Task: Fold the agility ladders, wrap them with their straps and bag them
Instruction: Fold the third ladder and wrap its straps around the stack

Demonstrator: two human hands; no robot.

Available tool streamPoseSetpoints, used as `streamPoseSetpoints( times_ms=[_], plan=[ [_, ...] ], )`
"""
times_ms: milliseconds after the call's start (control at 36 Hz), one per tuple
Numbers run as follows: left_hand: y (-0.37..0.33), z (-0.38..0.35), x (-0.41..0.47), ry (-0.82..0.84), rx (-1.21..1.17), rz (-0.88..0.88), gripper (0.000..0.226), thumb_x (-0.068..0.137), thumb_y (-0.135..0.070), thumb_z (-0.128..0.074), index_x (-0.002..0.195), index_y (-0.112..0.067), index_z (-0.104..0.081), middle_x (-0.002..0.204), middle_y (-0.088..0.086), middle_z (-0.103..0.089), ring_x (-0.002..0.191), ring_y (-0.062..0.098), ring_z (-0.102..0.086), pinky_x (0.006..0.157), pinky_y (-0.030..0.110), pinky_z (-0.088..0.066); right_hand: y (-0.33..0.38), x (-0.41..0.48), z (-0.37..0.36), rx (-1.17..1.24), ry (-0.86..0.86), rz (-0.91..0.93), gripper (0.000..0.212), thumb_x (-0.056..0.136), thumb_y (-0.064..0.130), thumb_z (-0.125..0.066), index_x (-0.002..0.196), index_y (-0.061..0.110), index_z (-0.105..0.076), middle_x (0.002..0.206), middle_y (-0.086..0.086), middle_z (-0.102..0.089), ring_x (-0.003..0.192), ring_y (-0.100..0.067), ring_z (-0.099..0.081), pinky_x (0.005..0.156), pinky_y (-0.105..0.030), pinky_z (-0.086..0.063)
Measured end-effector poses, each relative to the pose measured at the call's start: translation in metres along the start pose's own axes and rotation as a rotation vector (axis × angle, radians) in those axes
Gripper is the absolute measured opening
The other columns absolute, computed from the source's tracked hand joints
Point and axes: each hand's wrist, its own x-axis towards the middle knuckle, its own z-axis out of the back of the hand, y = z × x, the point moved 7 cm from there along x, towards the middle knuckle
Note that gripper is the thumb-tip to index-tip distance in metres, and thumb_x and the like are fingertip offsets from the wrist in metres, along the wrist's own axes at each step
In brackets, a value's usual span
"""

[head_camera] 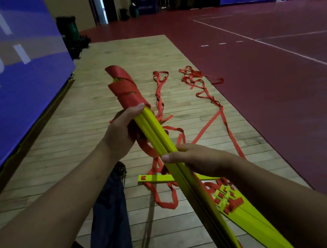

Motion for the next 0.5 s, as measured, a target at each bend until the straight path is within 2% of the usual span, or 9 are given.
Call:
streamPoseSetpoints(
  times_ms=[83, 167, 250, 278, 333, 389, 444, 500],
  plan=[
    [-0.003, 0.002, 0.000, 0.012, 0.007, -0.011, 0.030, 0.082, -0.036, -0.057, 0.092, -0.009, -0.067, 0.078, 0.001, -0.068, 0.075, 0.016, -0.067, 0.073, 0.035, -0.052, -0.004, 0.003, -0.007, 0.230, 0.048, 0.001, 0.043, 0.088, 0.046, -0.062, 0.117, 0.016, -0.063, 0.105, -0.001, -0.075, 0.101, -0.021, -0.071, 0.082, -0.032, -0.057],
    [-0.009, 0.003, 0.000, 0.034, -0.011, -0.023, 0.029, 0.084, -0.036, -0.053, 0.079, -0.019, -0.078, 0.080, 0.002, -0.072, 0.077, 0.017, -0.069, 0.078, 0.037, -0.052, 0.004, 0.001, -0.005, 0.282, 0.054, 0.065, 0.036, 0.093, 0.042, -0.063, 0.115, 0.014, -0.063, 0.101, -0.008, -0.075, 0.096, -0.026, -0.072, 0.082, -0.039, -0.058],
    [-0.016, 0.006, 0.002, 0.052, 0.099, 0.008, 0.028, 0.085, -0.041, -0.055, 0.085, -0.022, -0.075, 0.081, 0.003, -0.071, 0.077, 0.021, -0.067, 0.068, 0.036, -0.050, 0.010, -0.003, 0.007, 0.237, -0.032, 0.064, 0.046, 0.085, 0.044, -0.069, 0.119, 0.014, -0.062, 0.094, -0.005, -0.075, 0.088, -0.026, -0.074, 0.079, -0.039, -0.059],
    [-0.016, 0.009, 0.003, 0.047, 0.170, 0.040, 0.032, 0.086, -0.047, -0.058, 0.092, -0.018, -0.070, 0.083, 0.006, -0.072, 0.077, 0.026, -0.067, 0.065, 0.036, -0.050, 0.010, -0.004, 0.011, 0.201, -0.066, 0.056, 0.053, 0.082, 0.046, -0.070, 0.122, 0.013, -0.061, 0.095, -0.005, -0.075, 0.086, -0.028, -0.074, 0.078, -0.039, -0.060],
    [-0.010, 0.013, 0.005, 0.033, 0.352, 0.129, 0.056, 0.088, -0.062, -0.058, 0.101, -0.008, -0.065, 0.086, 0.019, -0.072, 0.077, 0.038, -0.070, 0.065, 0.038, -0.057, 0.010, -0.005, 0.017, 0.098, -0.148, 0.037, 0.061, 0.078, 0.052, -0.073, 0.123, 0.013, -0.060, 0.100, -0.010, -0.074, 0.084, -0.031, -0.076, 0.080, -0.044, -0.062],
    [0.001, 0.016, 0.004, 0.028, 0.467, 0.225, 0.071, 0.089, -0.066, -0.047, 0.103, 0.002, -0.063, 0.071, 0.020, -0.069, 0.064, 0.035, -0.069, 0.056, 0.032, -0.057, 0.010, -0.005, 0.023, -0.026, -0.249, 0.013, 0.056, 0.078, 0.053, -0.075, 0.116, 0.016, -0.058, 0.102, -0.011, -0.074, 0.081, -0.028, -0.077, 0.079, -0.042, -0.063],
    [0.013, 0.019, 0.004, 0.007, 0.448, 0.296, 0.071, 0.096, -0.060, -0.045, 0.109, 0.008, -0.061, 0.063, 0.015, -0.063, 0.055, 0.028, -0.065, 0.051, 0.029, -0.054, 0.007, -0.004, 0.026, -0.071, -0.314, -0.016, 0.050, 0.081, 0.049, -0.077, 0.113, 0.017, -0.056, 0.104, -0.011, -0.074, 0.082, -0.027, -0.076, 0.079, -0.043, -0.063],
    [0.020, 0.018, 0.005, 0.024, 0.398, 0.333, 0.069, 0.098, -0.057, -0.045, 0.110, 0.009, -0.060, 0.062, 0.014, -0.060, 0.054, 0.027, -0.064, 0.051, 0.028, -0.051, 0.003, -0.003, 0.028, -0.086, -0.321, -0.040, 0.050, 0.080, 0.048, -0.078, 0.113, 0.018, -0.056, 0.104, -0.011, -0.074, 0.085, -0.027, -0.076, 0.085, -0.047, -0.061]
  ],
)
